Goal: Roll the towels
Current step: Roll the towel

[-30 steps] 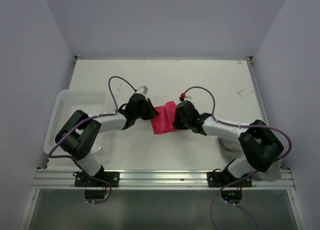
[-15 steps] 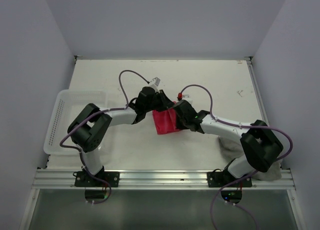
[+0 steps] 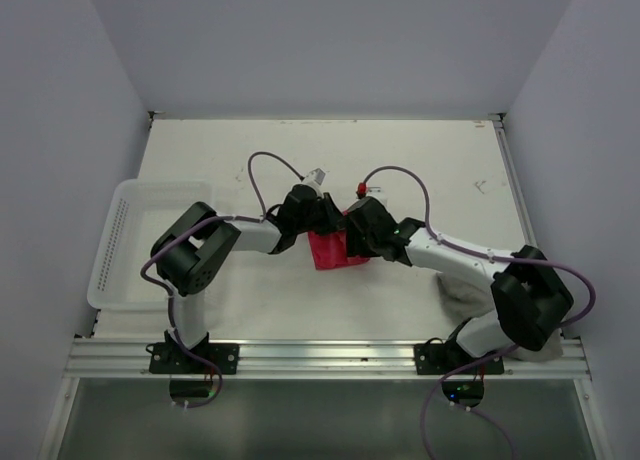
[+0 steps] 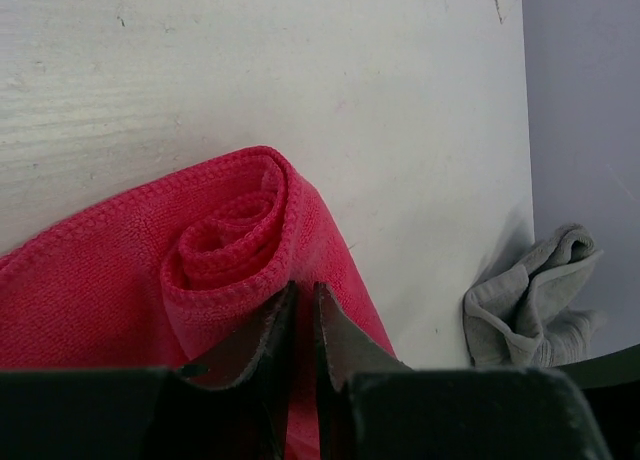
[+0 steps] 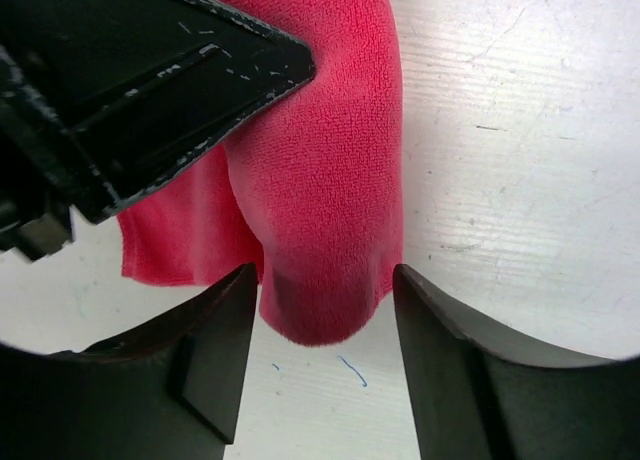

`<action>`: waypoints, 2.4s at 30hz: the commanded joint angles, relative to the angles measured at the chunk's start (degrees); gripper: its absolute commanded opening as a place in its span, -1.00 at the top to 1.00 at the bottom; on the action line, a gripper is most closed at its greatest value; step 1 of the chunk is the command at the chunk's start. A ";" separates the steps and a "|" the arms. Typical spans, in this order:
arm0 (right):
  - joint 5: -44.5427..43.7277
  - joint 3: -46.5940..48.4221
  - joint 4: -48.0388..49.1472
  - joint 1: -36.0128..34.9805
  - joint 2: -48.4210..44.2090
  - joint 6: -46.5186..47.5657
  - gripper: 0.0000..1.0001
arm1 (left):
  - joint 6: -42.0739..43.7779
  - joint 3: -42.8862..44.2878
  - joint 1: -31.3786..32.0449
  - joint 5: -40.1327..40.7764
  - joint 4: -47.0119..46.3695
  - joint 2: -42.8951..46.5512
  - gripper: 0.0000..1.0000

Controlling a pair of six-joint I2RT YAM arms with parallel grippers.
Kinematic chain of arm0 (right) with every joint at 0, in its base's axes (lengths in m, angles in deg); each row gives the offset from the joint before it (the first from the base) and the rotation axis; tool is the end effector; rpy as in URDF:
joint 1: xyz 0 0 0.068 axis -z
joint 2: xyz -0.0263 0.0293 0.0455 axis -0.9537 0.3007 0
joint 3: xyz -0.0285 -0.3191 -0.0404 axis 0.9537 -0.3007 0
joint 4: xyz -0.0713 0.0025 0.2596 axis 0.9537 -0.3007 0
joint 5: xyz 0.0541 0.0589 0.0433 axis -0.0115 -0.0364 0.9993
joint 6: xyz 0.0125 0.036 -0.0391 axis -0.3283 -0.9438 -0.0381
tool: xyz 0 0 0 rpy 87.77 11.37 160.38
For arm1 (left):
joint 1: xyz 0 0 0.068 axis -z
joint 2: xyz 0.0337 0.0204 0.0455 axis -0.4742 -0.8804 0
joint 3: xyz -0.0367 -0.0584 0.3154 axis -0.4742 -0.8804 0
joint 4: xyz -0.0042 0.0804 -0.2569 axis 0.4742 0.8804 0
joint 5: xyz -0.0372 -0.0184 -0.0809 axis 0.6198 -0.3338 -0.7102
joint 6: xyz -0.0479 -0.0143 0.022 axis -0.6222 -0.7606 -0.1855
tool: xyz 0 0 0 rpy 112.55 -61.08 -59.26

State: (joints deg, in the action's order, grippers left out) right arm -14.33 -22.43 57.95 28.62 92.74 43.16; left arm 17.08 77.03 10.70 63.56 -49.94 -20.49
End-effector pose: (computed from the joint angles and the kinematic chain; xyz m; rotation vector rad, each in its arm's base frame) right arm 0.2234 0.2008 0.2453 -0.0742 2.4914 0.2307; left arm 0.3171 -0.2658 0.1811 -0.1606 2.2840 -1.1327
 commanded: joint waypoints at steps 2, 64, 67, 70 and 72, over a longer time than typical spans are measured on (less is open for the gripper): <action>0.44 0.94 -0.10 0.46 -5.40 -0.55 -0.26 | 1.11 -2.10 -0.68 2.19 0.63 -0.22 0.67; -35.94 28.45 -23.13 -21.16 27.11 -0.55 0.54 | 1.29 -11.41 -8.07 -2.20 -0.51 15.07 0.69; -35.67 29.06 -23.13 -21.07 27.38 -0.90 0.53 | 1.46 -11.86 -8.07 -2.12 0.45 16.65 0.69; -35.84 29.33 -23.91 -21.07 27.55 -1.51 0.53 | 1.99 -12.29 -8.07 -1.76 1.77 18.67 0.69; -36.11 29.59 -24.88 -21.07 27.73 -2.48 0.53 | 2.08 -12.91 -8.15 -1.94 1.78 20.25 0.69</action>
State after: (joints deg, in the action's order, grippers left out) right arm -47.40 4.79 35.44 7.90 119.60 43.07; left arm 19.05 64.94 2.57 62.67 -46.88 -4.34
